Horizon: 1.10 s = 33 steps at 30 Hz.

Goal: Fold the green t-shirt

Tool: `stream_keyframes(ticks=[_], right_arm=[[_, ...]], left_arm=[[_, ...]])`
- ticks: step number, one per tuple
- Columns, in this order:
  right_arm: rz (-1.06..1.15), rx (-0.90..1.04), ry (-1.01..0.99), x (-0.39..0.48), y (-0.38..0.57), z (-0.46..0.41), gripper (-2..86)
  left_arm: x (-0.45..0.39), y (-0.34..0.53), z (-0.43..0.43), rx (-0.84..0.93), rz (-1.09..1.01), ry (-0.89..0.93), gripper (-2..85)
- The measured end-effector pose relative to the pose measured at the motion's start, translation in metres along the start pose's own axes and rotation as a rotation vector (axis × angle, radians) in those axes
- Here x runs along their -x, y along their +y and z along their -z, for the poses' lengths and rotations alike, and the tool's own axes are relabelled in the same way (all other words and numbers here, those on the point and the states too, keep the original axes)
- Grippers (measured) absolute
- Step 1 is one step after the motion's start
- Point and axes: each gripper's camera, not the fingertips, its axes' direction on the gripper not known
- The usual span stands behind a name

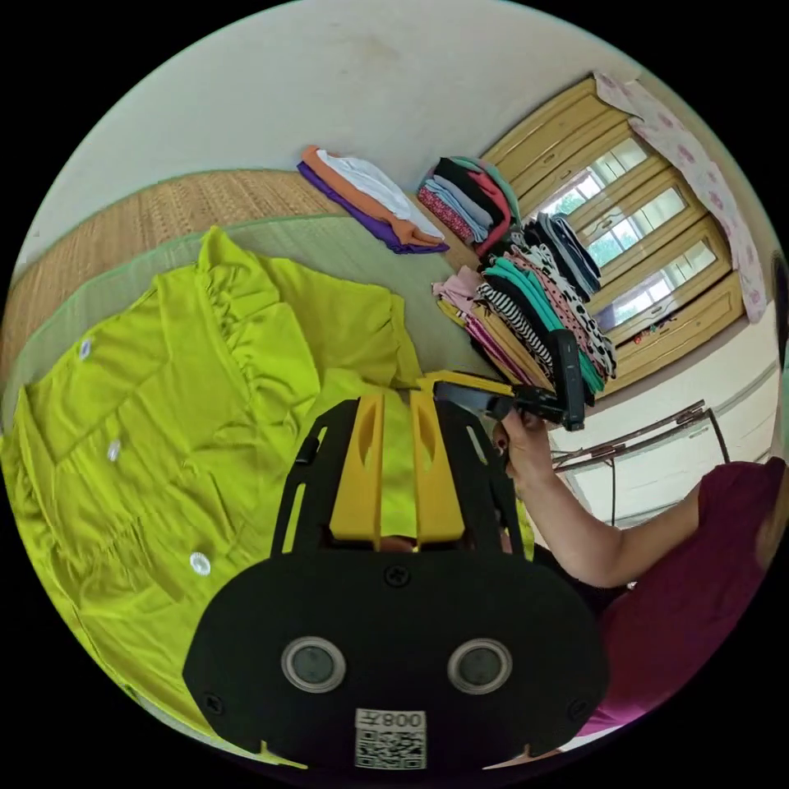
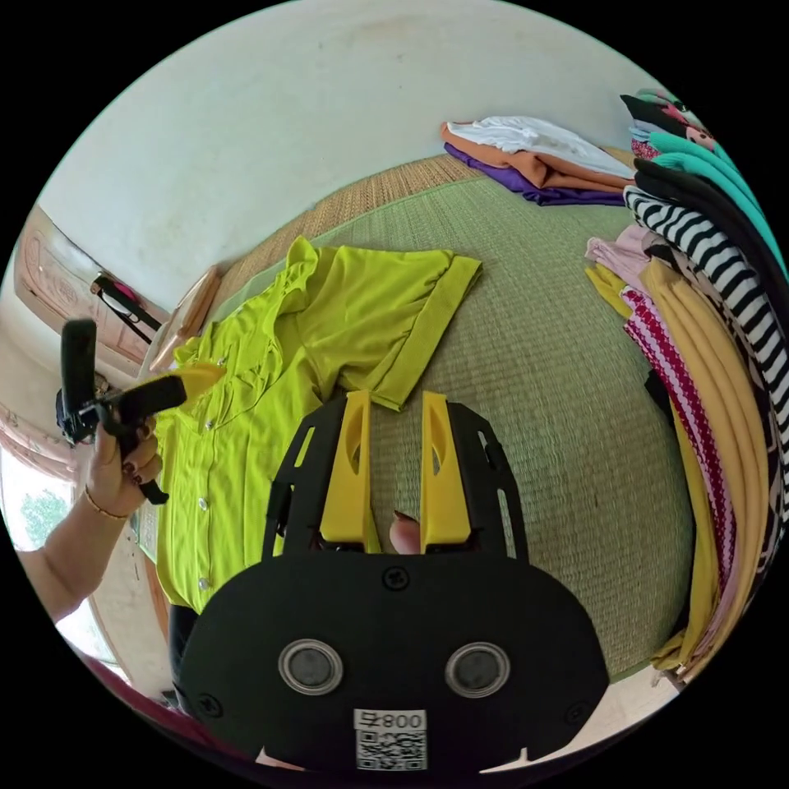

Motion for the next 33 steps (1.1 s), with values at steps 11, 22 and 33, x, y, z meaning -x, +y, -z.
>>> stream_keyframes(ticks=[11, 22, 33], right_arm=[[0.024, -0.048, 0.07, 0.035, 0.008, -0.011, 6.4], [0.03, -0.039, 0.021, 0.052, -0.002, -0.029, 2.2], [0.112, -0.189, -0.08, 0.081, -0.007, -0.017, 1.4]], left_arm=[[-0.055, -0.179, -0.204, 0.177, -0.24, -0.179, 8.5], [-0.045, -0.234, -0.282, 0.196, -0.276, -0.291, 1.2], [0.053, -0.24, -0.206, -0.159, -0.034, 0.014, 0.4]])
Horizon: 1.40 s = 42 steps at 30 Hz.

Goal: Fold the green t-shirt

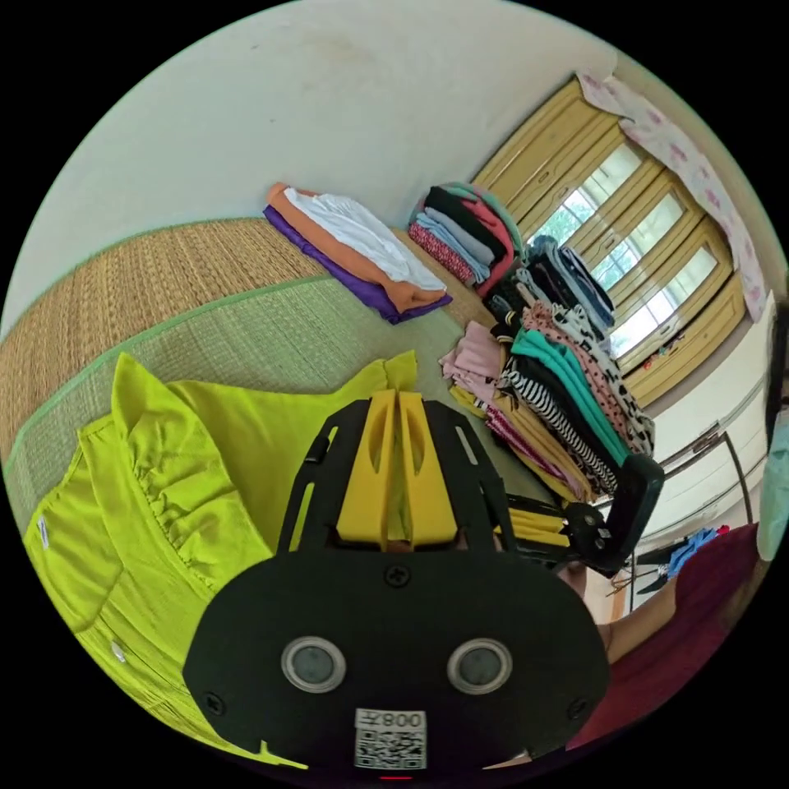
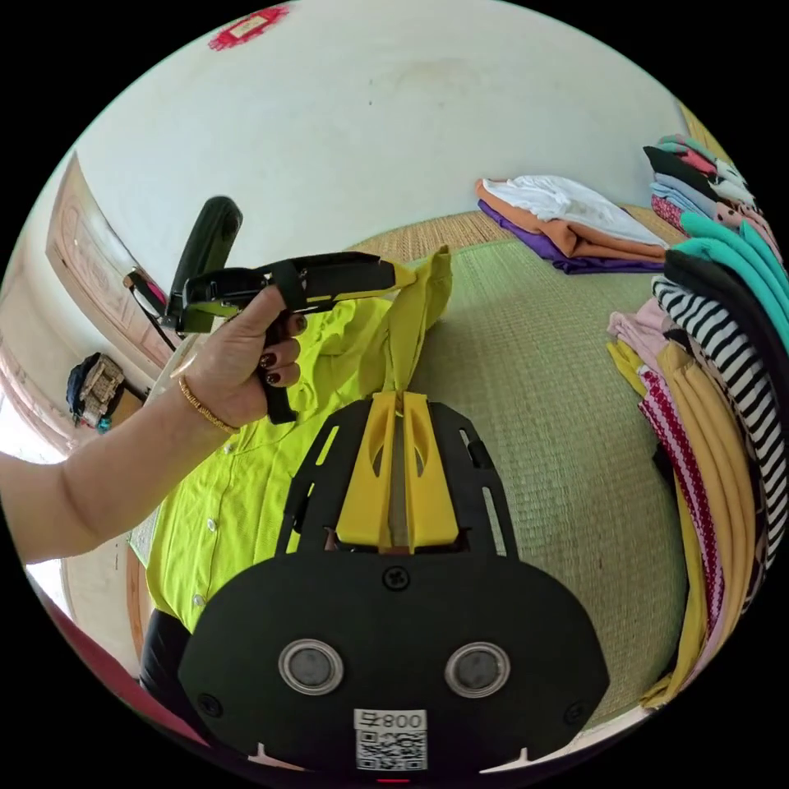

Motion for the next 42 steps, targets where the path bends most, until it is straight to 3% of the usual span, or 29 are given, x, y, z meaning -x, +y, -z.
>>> stream_keyframes(ticks=[5, 12, 19, 24, 28, 34, 42], right_arm=[[0.114, -0.002, -0.089, 0.028, -0.007, -0.013, 1.3], [0.234, 0.188, -0.189, 0.055, -0.015, -0.068, 1.2], [0.276, 0.306, -0.249, 0.053, -0.019, -0.1, 0.3], [0.271, 0.37, -0.375, 0.044, -0.02, -0.119, 0.2], [0.254, 0.29, -0.412, 0.036, -0.025, -0.114, 0.1], [0.113, 0.195, -0.397, -0.002, -0.026, -0.113, 0.1], [0.109, 0.178, -0.512, -0.016, -0.029, -0.122, 0.1]], left_arm=[[0.066, 0.03, 0.04, -0.11, 0.161, 0.054, 0.5], [0.145, 0.072, 0.058, -0.111, 0.336, 0.005, 1.3], [0.164, 0.07, 0.082, -0.173, 0.269, -0.02, 2.8], [0.168, 0.049, 0.069, -0.101, 0.18, -0.086, 3.7], [0.19, 0.051, 0.06, -0.045, 0.226, -0.127, 3.6], [0.203, 0.067, 0.088, -0.145, 0.237, -0.094, 4.3], [0.236, 0.092, 0.08, -0.108, 0.328, 0.111, 6.3]])
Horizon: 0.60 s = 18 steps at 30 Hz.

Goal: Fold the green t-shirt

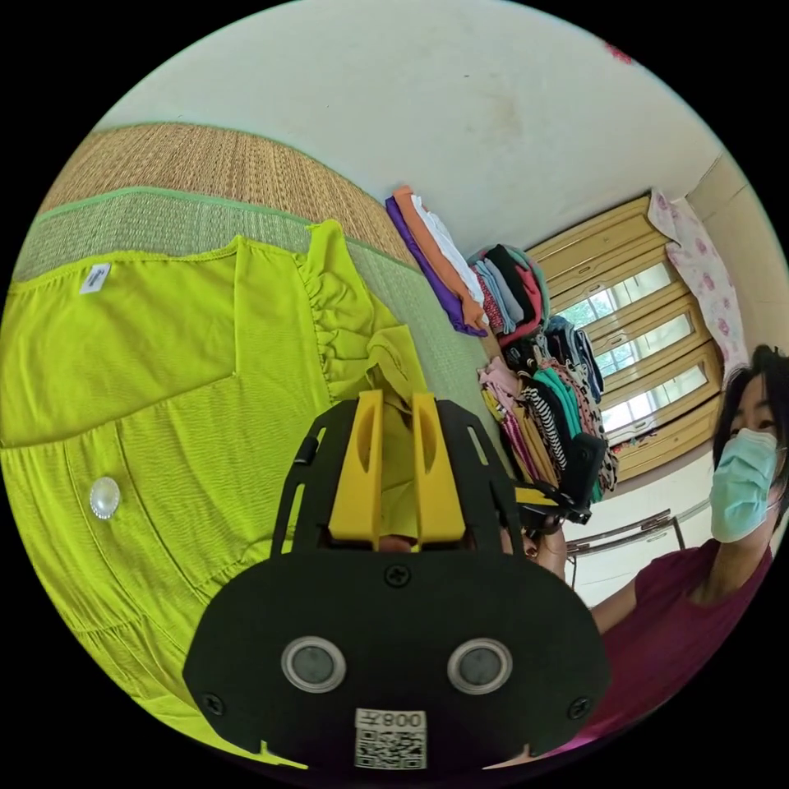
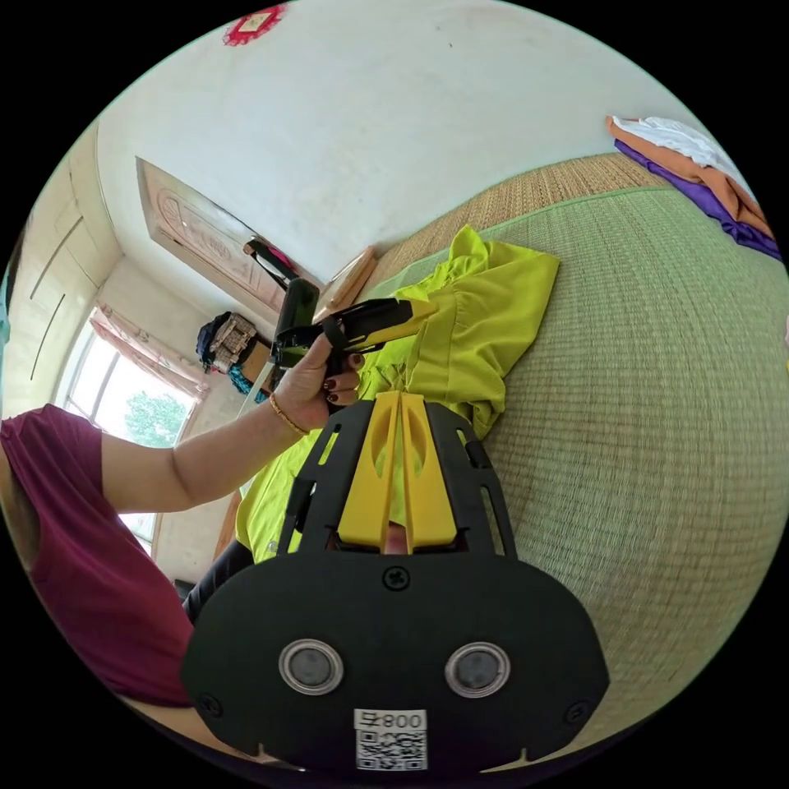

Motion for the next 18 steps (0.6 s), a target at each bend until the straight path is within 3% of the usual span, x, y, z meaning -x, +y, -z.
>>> stream_keyframes(ticks=[12, 18], right_arm=[[-0.013, 0.031, -0.004, -0.023, -0.006, -0.008, 0.1], [-0.029, 0.095, -0.017, -0.034, -0.012, -0.017, 0.1]], left_arm=[[0.004, 0.006, 0.05, -0.092, -0.015, 0.16, 0.4], [0.018, 0.024, 0.07, -0.057, 0.038, 0.093, 0.3]])
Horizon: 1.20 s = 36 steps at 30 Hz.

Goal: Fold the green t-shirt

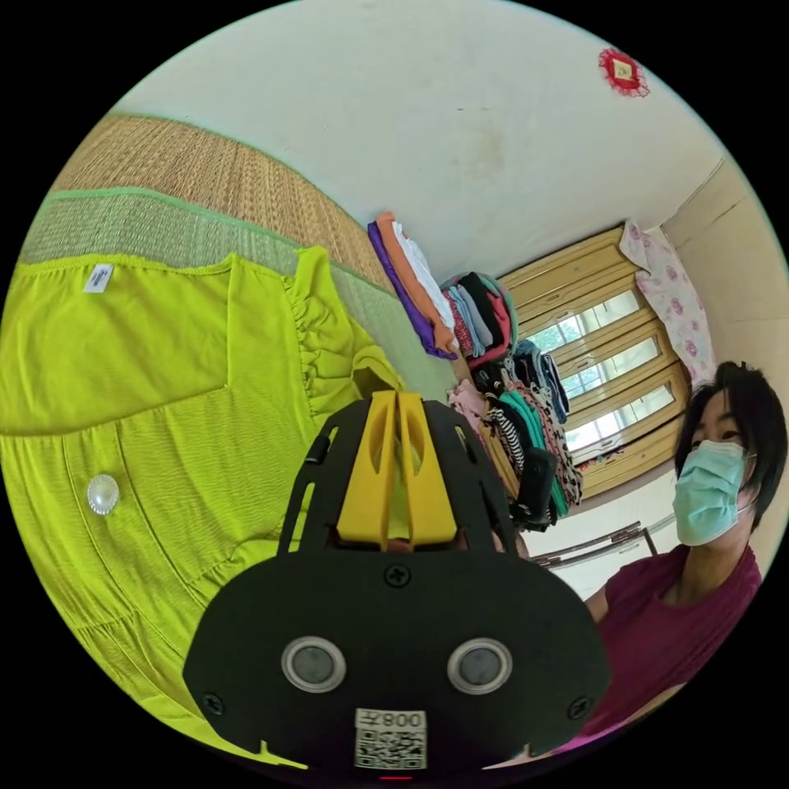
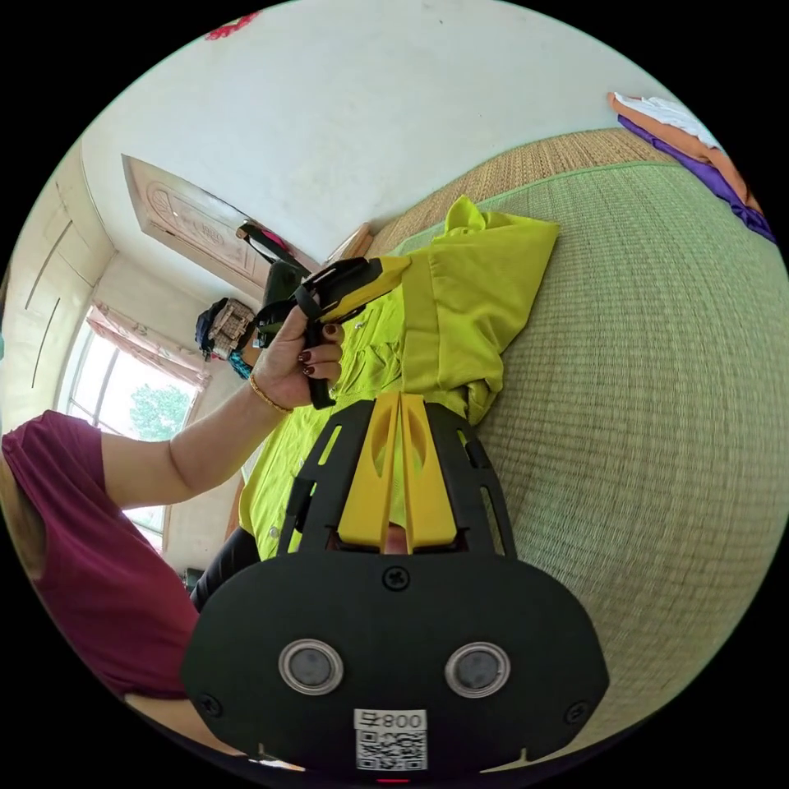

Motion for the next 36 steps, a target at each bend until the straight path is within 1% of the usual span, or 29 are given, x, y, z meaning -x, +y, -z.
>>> stream_keyframes(ticks=[3, 6, 9, 11, 12, 16, 18, 20, 21, 22, 24, 27, 29, 32, 34, 36], right_arm=[[-0.005, 0.058, -0.014, -0.005, -0.005, -0.007, 0.1], [-0.005, 0.123, -0.046, -0.009, -0.009, -0.014, 0.1], [0.024, 0.165, -0.092, -0.009, -0.013, -0.018, 0.1], [0.057, 0.155, -0.124, -0.004, -0.015, -0.014, 0.1], [0.077, 0.115, -0.123, 0.0, -0.017, -0.006, 0.1], [0.06, -0.077, -0.071, 0.0, -0.015, 0.025, 0.1], [-0.002, -0.125, -0.033, -0.009, -0.014, 0.03, 0.1], [-0.067, -0.107, 0.011, -0.019, -0.015, 0.026, 0.1], [-0.104, -0.064, 0.041, -0.025, -0.018, 0.02, 0.1], [-0.119, -0.015, 0.06, -0.027, -0.021, 0.013, 0.1], [-0.111, -0.005, 0.075, -0.024, -0.025, 0.013, 0.1], [-0.108, 0.001, 0.114, -0.02, -0.03, 0.014, 0.1], [-0.125, -0.016, 0.082, -0.023, -0.031, 0.017, 0.1], [-0.142, -0.069, -0.015, -0.031, -0.029, 0.028, 0.0], [-0.183, -0.153, -0.188, -0.048, -0.022, 0.038, 0.0], [-0.226, -0.228, -0.304, -0.063, -0.015, 0.045, 0.0]], left_arm=[[0.013, 0.012, 0.005, 0.05, 0.05, -0.095, 0.3], [0.017, 0.022, 0.019, 0.04, 0.067, -0.101, 0.5], [0.009, 0.03, 0.035, 0.034, 0.039, -0.104, 0.7], [0.001, 0.035, 0.048, 0.014, 0.015, -0.096, 0.7], [-0.005, 0.039, 0.058, -0.006, -0.006, -0.096, 0.7], [-0.031, 0.053, 0.078, -0.006, -0.101, -0.121, 0.3], [-0.043, 0.061, 0.078, 0.065, -0.155, -0.156, 0.2], [-0.044, 0.067, 0.076, 0.116, -0.163, -0.212, 0.2], [-0.042, 0.072, 0.075, 0.162, -0.161, -0.264, 0.2], [-0.041, 0.074, 0.076, 0.175, -0.147, -0.278, 0.2], [-0.046, 0.083, 0.094, 0.148, -0.155, -0.221, 0.1], [-0.05, 0.093, 0.12, 0.125, -0.163, -0.264, 0.1], [-0.042, 0.098, 0.129, 0.174, -0.13, -0.26, 0.1], [-0.043, 0.113, 0.166, 0.114, -0.12, -0.202, 0.2], [-0.045, 0.124, 0.192, 0.085, -0.12, -0.185, 0.3], [-0.044, 0.144, 0.234, 0.047, -0.104, -0.161, 0.6]])
